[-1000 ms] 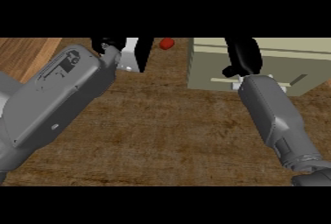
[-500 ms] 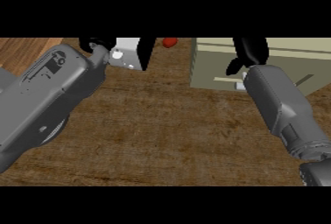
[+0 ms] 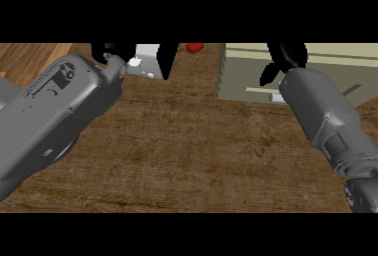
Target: Pick up the can, place it into the drawer and close the drawer
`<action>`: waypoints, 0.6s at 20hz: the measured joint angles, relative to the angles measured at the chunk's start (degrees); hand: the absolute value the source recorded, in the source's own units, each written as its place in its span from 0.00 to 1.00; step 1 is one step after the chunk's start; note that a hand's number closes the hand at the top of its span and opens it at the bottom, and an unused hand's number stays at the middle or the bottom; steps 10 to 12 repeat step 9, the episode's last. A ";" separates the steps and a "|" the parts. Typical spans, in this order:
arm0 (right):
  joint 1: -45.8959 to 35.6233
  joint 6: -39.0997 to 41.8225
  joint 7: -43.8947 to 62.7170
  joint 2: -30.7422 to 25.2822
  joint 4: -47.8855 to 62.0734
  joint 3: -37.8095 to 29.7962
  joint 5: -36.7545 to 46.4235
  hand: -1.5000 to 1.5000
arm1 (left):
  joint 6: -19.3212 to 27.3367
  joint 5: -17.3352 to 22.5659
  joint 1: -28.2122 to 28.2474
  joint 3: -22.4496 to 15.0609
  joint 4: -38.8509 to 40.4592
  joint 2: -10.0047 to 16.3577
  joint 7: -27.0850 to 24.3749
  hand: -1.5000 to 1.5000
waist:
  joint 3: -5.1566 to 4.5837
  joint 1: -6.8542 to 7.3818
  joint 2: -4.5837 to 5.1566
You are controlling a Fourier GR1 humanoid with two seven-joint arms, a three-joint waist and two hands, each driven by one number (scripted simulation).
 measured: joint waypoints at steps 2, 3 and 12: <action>-0.11 1.54 -2.45 -0.01 0.12 -2.76 -2.75 0.00 | -0.01 -0.05 0.61 0.03 -0.54 0.12 -0.07 0.00 | -0.09 -0.01 -0.03; -0.31 2.62 -3.41 0.08 0.14 -4.38 -4.41 0.00 | -0.01 -0.17 0.85 0.00 -0.79 0.27 -0.15 0.00 | -0.11 -0.08 -0.17; -0.63 7.62 -10.04 0.54 -0.38 -13.53 -14.13 0.00 | -0.01 -0.35 2.18 0.39 -2.35 1.32 0.32 0.00 | -0.18 -0.34 -0.45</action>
